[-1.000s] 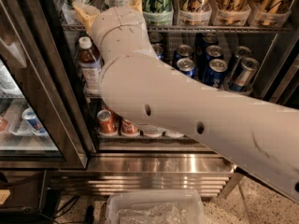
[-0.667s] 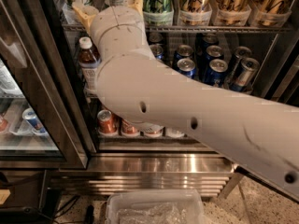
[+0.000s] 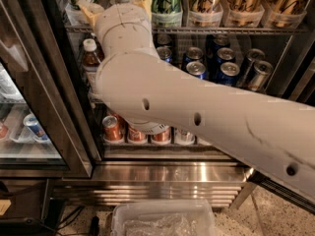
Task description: Pick 7up can from top shelf of fridge
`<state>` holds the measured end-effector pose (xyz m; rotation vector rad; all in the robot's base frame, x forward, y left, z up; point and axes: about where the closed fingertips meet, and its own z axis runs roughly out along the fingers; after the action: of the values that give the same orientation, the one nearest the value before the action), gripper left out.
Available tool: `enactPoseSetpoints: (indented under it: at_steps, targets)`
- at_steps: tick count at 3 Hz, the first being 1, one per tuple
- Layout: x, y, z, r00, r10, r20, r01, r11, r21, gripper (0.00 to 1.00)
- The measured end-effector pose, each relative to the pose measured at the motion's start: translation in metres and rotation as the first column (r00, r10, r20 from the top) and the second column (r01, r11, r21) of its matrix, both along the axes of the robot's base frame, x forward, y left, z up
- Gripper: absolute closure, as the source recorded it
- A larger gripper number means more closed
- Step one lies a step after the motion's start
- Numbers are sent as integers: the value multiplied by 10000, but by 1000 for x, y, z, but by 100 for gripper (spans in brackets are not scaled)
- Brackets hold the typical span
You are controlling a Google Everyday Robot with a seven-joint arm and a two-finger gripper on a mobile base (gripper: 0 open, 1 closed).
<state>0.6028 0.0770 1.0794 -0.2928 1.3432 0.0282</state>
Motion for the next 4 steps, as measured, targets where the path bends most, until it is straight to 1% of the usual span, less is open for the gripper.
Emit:
enactPoseSetpoints:
  at_steps: [1,2,4]
  targets:
    - [6,0,1,9999,-119,14,119,9999,-55,21]
    - [10,-1,0,9997,-241,-18,240,9997,-74,19]
    - [21,0,-2,9993,-357,-119,355,9993,-149,26]
